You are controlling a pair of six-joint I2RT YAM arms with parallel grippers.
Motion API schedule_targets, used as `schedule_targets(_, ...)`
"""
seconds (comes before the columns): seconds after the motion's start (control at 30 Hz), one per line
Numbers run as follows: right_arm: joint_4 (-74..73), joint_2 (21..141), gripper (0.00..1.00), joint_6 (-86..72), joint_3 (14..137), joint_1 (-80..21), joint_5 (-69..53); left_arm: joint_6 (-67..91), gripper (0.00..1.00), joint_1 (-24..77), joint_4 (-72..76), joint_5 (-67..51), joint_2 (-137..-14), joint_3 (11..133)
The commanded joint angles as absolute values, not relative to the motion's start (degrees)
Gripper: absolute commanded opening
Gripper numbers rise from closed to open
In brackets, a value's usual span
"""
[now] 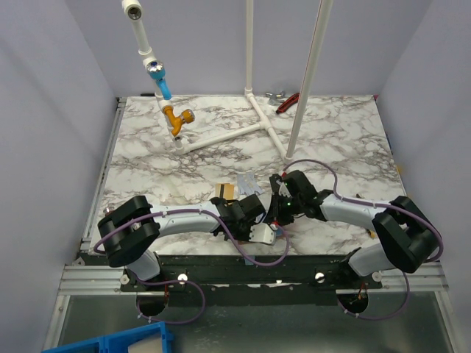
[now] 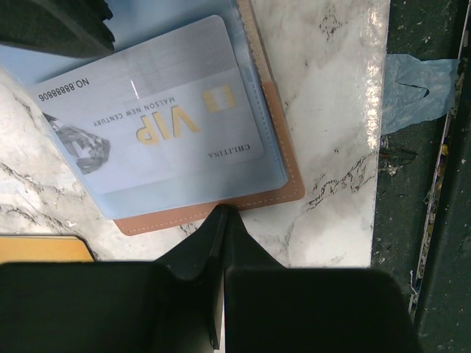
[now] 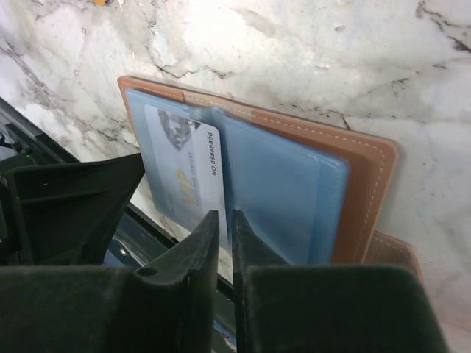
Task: Put the credit cards into the card holder
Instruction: Insert the credit card into the card holder.
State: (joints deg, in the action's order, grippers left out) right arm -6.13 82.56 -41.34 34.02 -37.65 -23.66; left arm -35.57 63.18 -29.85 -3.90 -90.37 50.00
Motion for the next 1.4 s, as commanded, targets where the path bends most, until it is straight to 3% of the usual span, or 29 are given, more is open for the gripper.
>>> schedule_targets(0.0, -5.45, 83.25, 0.07, -41.71, 33.89, -37.47, -23.24, -36.43, 0.0, 62.29, -28.43, -3.96, -92.58, 47.5)
schedule_targets(0.17, -4.31, 85.75, 0.01, -41.86, 35.0, -37.44, -23.53, -36.39, 0.0, 62.31, -28.41, -3.96, -92.81, 47.98)
schedule_targets(0.8, -4.0, 91.14, 0.01, -41.12, 39.07, -42.01, -25.59, -37.03, 0.0, 62.03, -28.22, -2.81, -93.13, 48.25)
schedule_targets(1.2, -13.01, 84.74, 0.01, -38.32, 38.56, -38.67, -22.1, -37.53, 0.0, 60.89, -28.92, -2.73, -92.0, 48.53)
schedule_targets(1.37, -7.39, 85.68, 0.01, -40.34, 36.04, -38.72, -26.7, -37.43, 0.0, 60.12, -28.9, -2.9, -91.97, 48.98)
